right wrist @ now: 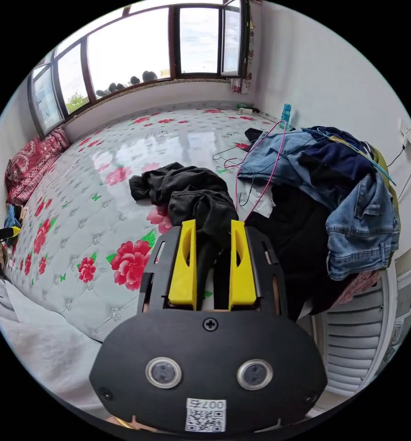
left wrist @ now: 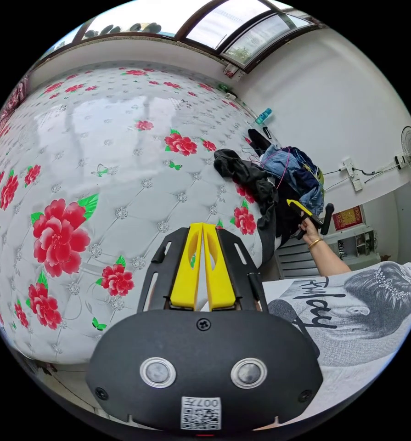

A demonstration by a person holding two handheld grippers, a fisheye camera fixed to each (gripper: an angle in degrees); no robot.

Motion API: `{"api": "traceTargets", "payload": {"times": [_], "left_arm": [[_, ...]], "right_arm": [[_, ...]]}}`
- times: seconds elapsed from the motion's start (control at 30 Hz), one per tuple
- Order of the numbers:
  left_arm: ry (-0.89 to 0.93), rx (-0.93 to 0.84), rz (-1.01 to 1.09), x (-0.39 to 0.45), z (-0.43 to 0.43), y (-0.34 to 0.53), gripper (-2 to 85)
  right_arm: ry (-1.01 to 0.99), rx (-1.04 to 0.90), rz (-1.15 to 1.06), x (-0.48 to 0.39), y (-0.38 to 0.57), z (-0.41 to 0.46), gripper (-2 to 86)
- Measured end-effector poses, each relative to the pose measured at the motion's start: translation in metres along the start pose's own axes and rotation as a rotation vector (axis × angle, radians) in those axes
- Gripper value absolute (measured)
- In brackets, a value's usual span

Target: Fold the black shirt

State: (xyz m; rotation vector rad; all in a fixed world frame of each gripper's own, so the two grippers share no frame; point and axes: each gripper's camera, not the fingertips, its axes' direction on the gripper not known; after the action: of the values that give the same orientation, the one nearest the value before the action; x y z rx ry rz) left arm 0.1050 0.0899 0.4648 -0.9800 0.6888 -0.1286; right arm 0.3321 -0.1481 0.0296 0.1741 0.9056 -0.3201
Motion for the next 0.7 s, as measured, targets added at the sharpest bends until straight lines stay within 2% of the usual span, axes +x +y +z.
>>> {"api": "traceTargets", "payload": {"times": [0.13, 0.27, 0.33, 0.43, 0.53, 0.7], "left_arm": [[-0.025, 0.023, 0.015, 0.005, 0.004, -0.015, -1.0], [-0.052, 0.040, 0.044, 0.008, 0.003, -0.028, -1.0], [-0.056, 0.058, 0.045, 0.006, -0.001, -0.031, -1.0], [-0.051, 0.081, 0.043, -0.003, -0.009, -0.030, -1.0], [-0.017, 0.100, 0.058, -0.015, -0.017, -0.023, -0.9], [0.044, 0.229, 0.088, -0.044, -0.057, 0.014, -0.7]], "right_arm": [[-0.013, -0.046, -0.036, 0.015, -0.025, 0.036, 7.7], [-0.064, -0.240, -0.044, 0.028, -0.046, 0.083, 2.2], [-0.059, -0.135, -0.030, 0.025, -0.056, 0.062, 0.9], [-0.254, 0.074, -0.135, -0.005, -0.072, 0.003, 0.2], [-0.382, 0.172, -0.310, -0.066, -0.085, -0.046, 0.0], [-0.727, 0.367, -0.637, -0.213, -0.088, -0.120, 0.3]]}}
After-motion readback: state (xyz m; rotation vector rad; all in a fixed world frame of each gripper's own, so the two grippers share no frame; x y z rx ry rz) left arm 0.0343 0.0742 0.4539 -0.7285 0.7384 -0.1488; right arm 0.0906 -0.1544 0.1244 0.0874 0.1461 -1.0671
